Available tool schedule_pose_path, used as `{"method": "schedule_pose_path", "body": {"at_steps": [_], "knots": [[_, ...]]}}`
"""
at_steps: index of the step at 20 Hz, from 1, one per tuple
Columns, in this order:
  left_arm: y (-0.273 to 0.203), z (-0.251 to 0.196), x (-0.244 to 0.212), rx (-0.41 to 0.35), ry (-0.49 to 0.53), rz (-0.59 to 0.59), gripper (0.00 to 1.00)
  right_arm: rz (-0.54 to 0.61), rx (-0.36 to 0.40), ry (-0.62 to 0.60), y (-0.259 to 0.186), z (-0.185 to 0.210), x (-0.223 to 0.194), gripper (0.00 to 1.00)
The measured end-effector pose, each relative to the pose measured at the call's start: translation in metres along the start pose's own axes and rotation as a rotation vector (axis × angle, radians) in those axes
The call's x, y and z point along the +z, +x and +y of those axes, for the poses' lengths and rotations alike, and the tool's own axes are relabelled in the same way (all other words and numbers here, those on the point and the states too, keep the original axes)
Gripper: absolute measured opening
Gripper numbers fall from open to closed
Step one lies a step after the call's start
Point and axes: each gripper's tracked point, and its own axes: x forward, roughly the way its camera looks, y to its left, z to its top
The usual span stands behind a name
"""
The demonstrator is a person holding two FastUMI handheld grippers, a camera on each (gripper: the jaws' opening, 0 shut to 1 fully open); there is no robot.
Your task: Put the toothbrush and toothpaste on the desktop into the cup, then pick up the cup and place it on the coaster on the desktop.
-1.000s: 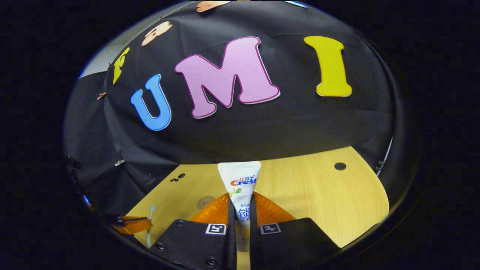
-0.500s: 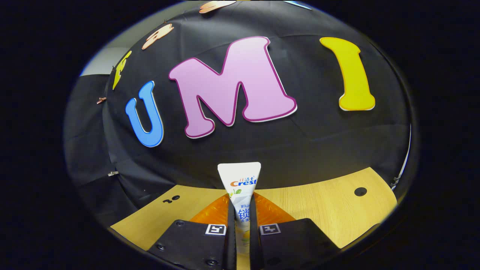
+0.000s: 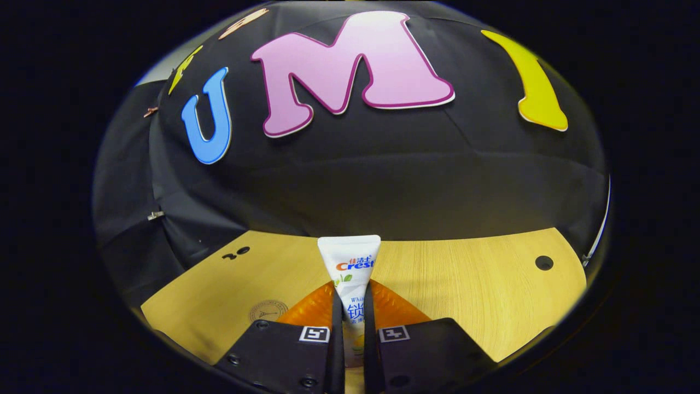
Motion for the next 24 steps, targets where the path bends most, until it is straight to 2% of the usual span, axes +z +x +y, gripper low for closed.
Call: {"method": "schedule_pose_path", "body": {"at_steps": [4,5,6,7,8,9,13,15,16,17,19,20,21,22,23,24], "knots": [[-0.002,0.008,-0.002,0.021,-0.016,-0.003,0.06,0.049,-0.005,-0.005,0.001,0.003,-0.022,0.19],[-0.005,0.009,-0.003,0.025,-0.013,0.001,0.06,0.065,-0.009,-0.008,0.000,0.001,-0.028,0.29],[-0.005,0.010,-0.005,0.025,-0.011,0.003,0.06,0.075,-0.011,-0.007,-0.002,0.001,-0.032,0.31],[-0.005,0.011,-0.005,0.027,-0.011,0.004,0.06,0.061,-0.004,0.005,-0.003,0.003,-0.030,0.24],[-0.005,0.012,-0.004,0.025,-0.013,0.003,0.06,0.057,-0.007,0.010,-0.004,0.003,-0.029,0.27],[-0.006,0.013,-0.004,0.025,-0.015,0.005,0.06,0.054,-0.008,0.009,-0.005,0.003,-0.027,0.34],[-0.002,0.011,0.003,0.011,-0.013,-0.020,0.06,0.023,-0.026,0.006,-0.015,-0.003,-0.012,0.40],[0.001,0.005,0.019,-0.004,-0.006,-0.046,0.06,-0.021,-0.023,0.029,-0.025,-0.004,0.007,0.43],[0.005,0.001,0.027,-0.012,-0.004,-0.066,0.06,-0.042,-0.019,0.046,-0.030,-0.004,0.017,0.34],[0.010,-0.004,0.037,-0.025,-0.003,-0.088,0.06,-0.062,-0.016,0.060,-0.038,-0.006,0.027,0.43],[0.024,-0.018,0.058,-0.051,0.003,-0.130,0.06,-0.100,-0.017,0.067,-0.058,-0.011,0.046,0.44],[0.031,-0.026,0.069,-0.070,0.003,-0.154,0.06,-0.114,-0.014,0.067,-0.069,-0.014,0.053,0.37],[0.040,-0.036,0.081,-0.088,0.005,-0.179,0.06,-0.123,-0.008,0.070,-0.082,-0.016,0.058,0.38],[0.050,-0.045,0.090,-0.108,0.010,-0.204,0.06,-0.123,0.001,0.076,-0.093,-0.018,0.060,0.49],[0.058,-0.055,0.100,-0.127,0.018,-0.225,0.06,-0.119,0.011,0.080,-0.106,-0.019,0.061,0.39],[0.068,-0.066,0.111,-0.149,0.026,-0.250,0.06,-0.110,0.017,0.079,-0.118,-0.021,0.058,0.49]]}}
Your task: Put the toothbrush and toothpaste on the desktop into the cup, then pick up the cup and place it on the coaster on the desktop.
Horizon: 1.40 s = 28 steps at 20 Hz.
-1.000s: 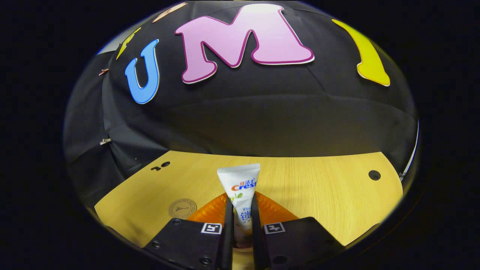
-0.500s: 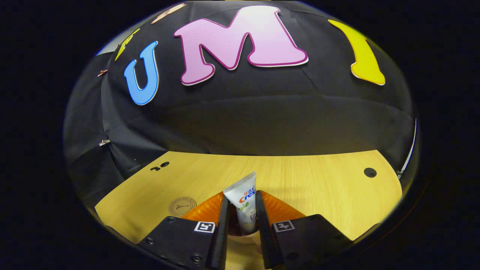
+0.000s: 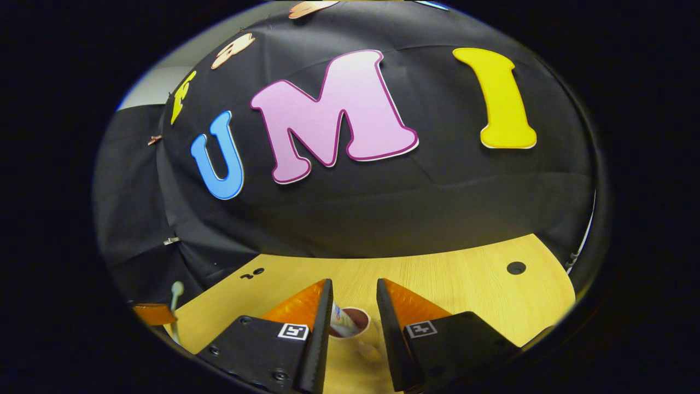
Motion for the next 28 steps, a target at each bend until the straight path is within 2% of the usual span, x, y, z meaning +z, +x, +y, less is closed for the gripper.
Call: {"method": "schedule_pose_path", "body": {"at_steps": [4,7,11,16,20,27,28], "knots": [[0.060,-0.031,0.033,-0.073,0.037,-0.122,0.06,0.065,0.011,-0.009,-0.045,-0.010,-0.022,0.49],[0.093,-0.048,0.049,-0.109,0.028,-0.210,0.06,0.118,0.003,0.023,-0.073,-0.018,-0.043,0.49],[0.159,-0.044,0.058,-0.102,0.046,-0.350,0.06,0.176,-0.005,0.038,-0.108,-0.026,-0.073,0.49],[0.208,-0.033,0.021,-0.053,0.072,-0.361,0.06,0.205,-0.019,0.062,-0.127,-0.035,-0.092,0.49],[0.229,-0.036,-0.003,-0.043,0.150,-0.367,0.06,0.215,-0.017,0.051,-0.135,-0.036,-0.100,0.49],[0.230,-0.051,-0.056,-0.053,0.274,-0.361,0.07,0.238,-0.045,0.041,-0.140,-0.050,-0.118,0.49],[0.226,-0.051,-0.058,-0.056,0.277,-0.363,0.10,0.242,-0.050,0.032,-0.139,-0.053,-0.120,0.39]]}}
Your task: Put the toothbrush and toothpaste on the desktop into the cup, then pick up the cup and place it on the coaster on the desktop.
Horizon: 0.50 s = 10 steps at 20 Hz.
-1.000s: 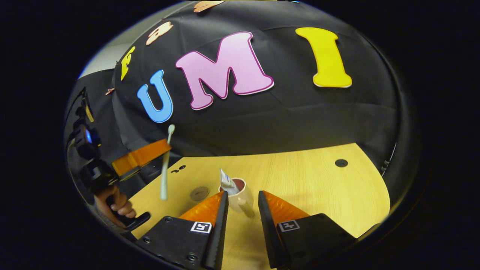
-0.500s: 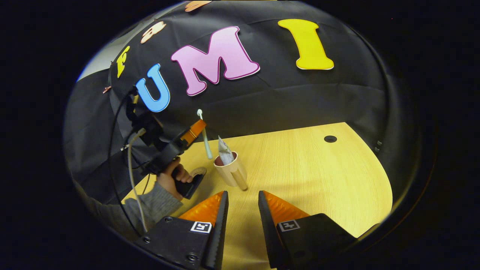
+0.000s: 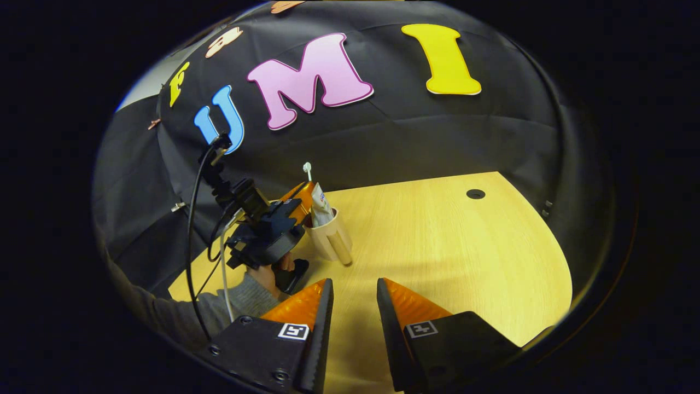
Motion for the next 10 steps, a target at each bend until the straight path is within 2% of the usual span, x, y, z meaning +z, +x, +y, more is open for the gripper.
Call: {"method": "schedule_pose_path", "body": {"at_steps": [1,3,4,5,9,10], "knots": [[-0.005,-0.002,-0.001,-0.002,0.002,0.000,0.11,0.005,-0.006,-0.005,0.001,-0.002,-0.001,0.49],[-0.014,0.000,-0.006,0.010,0.006,0.010,0.12,0.017,-0.012,-0.010,0.004,-0.006,-0.003,0.52],[-0.019,0.000,-0.009,0.008,0.006,0.022,0.13,0.023,-0.015,-0.010,0.005,-0.008,-0.004,0.42],[-0.023,-0.001,-0.014,0.005,0.003,0.038,0.14,0.024,-0.015,-0.010,0.006,-0.009,-0.003,0.53],[-0.054,-0.006,-0.028,-0.039,-0.028,0.130,0.20,0.037,0.005,-0.044,0.014,-0.008,0.007,0.54],[-0.065,-0.009,-0.032,-0.050,-0.042,0.164,0.27,0.046,0.025,-0.051,0.018,-0.005,0.011,0.54]]}}
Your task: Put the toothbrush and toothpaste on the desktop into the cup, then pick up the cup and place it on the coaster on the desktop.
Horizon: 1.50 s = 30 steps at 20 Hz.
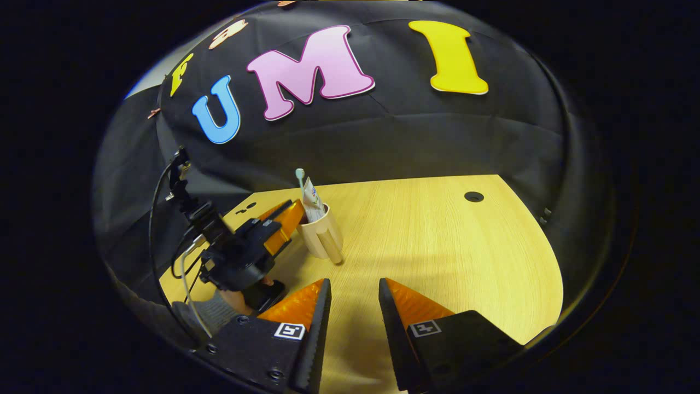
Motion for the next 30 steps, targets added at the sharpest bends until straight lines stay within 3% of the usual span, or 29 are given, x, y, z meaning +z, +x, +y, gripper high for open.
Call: {"method": "schedule_pose_path", "body": {"at_steps": [3,7,8,10,12,13,14,23,24,25,27,28,29,30], "knots": [[-0.043,-0.003,-0.014,-0.011,-0.030,0.106,0.39,0.061,0.031,-0.005,0.019,0.000,0.005,0.57],[-0.114,-0.002,-0.033,-0.018,-0.070,0.258,0.43,0.123,0.056,-0.021,0.055,0.004,0.015,0.58],[-0.143,0.004,-0.035,-0.002,-0.082,0.310,0.40,0.158,0.067,-0.038,0.068,0.006,0.014,0.57],[-0.192,0.021,-0.039,0.042,-0.123,0.392,0.54,0.236,0.093,-0.119,0.093,0.015,0.008,0.57],[-0.214,0.034,-0.041,0.076,-0.141,0.425,0.55,0.300,0.113,-0.185,0.107,0.027,-0.008,0.57],[-0.224,0.041,-0.042,0.097,-0.149,0.435,0.46,0.320,0.116,-0.206,0.114,0.030,-0.014,0.57],[-0.232,0.047,-0.042,0.120,-0.159,0.445,0.54,0.340,0.117,-0.222,0.121,0.030,-0.019,0.57],[-0.264,0.071,-0.044,0.214,-0.229,0.465,0.54,0.453,0.097,-0.354,0.177,0.034,-0.039,0.57],[-0.266,0.073,-0.045,0.215,-0.230,0.470,0.54,0.463,0.095,-0.361,0.183,0.038,-0.041,0.48],[-0.267,0.074,-0.046,0.216,-0.232,0.472,0.54,0.468,0.092,-0.369,0.187,0.040,-0.044,0.57],[-0.268,0.080,-0.049,0.220,-0.237,0.477,0.54,0.472,0.069,-0.393,0.191,0.038,-0.047,0.57],[-0.269,0.082,-0.050,0.223,-0.240,0.479,0.54,0.471,0.062,-0.404,0.193,0.037,-0.047,0.48],[-0.270,0.085,-0.049,0.225,-0.242,0.481,0.55,0.466,0.054,-0.423,0.199,0.036,-0.048,0.52],[-0.270,0.087,-0.051,0.226,-0.244,0.482,0.55,0.469,0.059,-0.426,0.199,0.037,-0.049,0.48]]}}
